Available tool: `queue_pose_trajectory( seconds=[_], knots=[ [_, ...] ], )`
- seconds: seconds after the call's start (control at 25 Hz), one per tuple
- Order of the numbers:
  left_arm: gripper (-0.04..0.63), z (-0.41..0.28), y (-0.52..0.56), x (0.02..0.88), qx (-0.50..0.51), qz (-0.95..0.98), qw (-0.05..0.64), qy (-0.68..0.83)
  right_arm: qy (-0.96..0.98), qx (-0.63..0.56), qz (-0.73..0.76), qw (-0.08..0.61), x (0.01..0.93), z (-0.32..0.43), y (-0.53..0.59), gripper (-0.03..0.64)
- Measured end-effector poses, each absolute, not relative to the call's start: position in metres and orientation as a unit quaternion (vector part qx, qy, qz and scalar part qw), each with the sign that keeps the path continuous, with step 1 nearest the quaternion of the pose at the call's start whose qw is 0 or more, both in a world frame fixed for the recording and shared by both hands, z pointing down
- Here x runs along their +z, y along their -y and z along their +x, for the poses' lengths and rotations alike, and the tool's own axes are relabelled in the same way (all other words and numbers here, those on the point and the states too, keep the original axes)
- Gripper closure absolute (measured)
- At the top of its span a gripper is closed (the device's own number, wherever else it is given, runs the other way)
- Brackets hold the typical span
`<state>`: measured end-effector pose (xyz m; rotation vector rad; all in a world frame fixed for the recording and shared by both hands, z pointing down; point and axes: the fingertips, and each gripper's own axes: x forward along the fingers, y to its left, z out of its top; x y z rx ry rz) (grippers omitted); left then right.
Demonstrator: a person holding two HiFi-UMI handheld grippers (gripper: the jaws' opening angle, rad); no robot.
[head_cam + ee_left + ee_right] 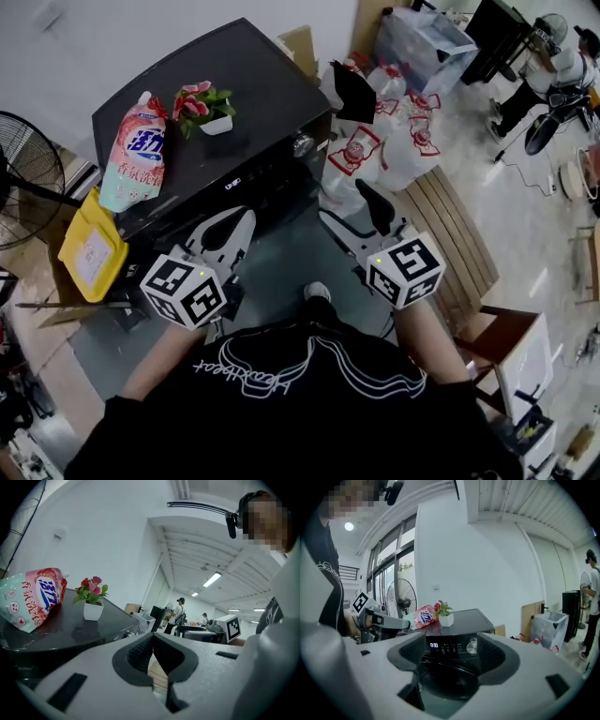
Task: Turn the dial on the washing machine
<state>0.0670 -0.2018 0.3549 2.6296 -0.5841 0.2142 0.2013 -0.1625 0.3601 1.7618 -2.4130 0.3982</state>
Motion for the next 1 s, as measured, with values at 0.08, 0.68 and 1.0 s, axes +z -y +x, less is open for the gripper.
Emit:
queue_pose_trajectory(
  seconds=[0.08,0.68,1.0],
  knots=[
    [0.591,0.070,0.205,0.359,0.078,0.946,0.222,0.223,0.801,0.124,0.582,0.073,0.368,0.208,0.175,0.283],
    [0.591,0.079,0.219,0.401,0.059,0.915,0.238,0.319,0.810,0.045,0.564,0.154,0.426,0.226,0.249,0.293],
    [0.591,0.068,0.221,0.425,0.055,0.898,0.248,0.358,0.803,0.041,0.568,0.177,0.470,0.227,0.282,0.299]
  ],
)
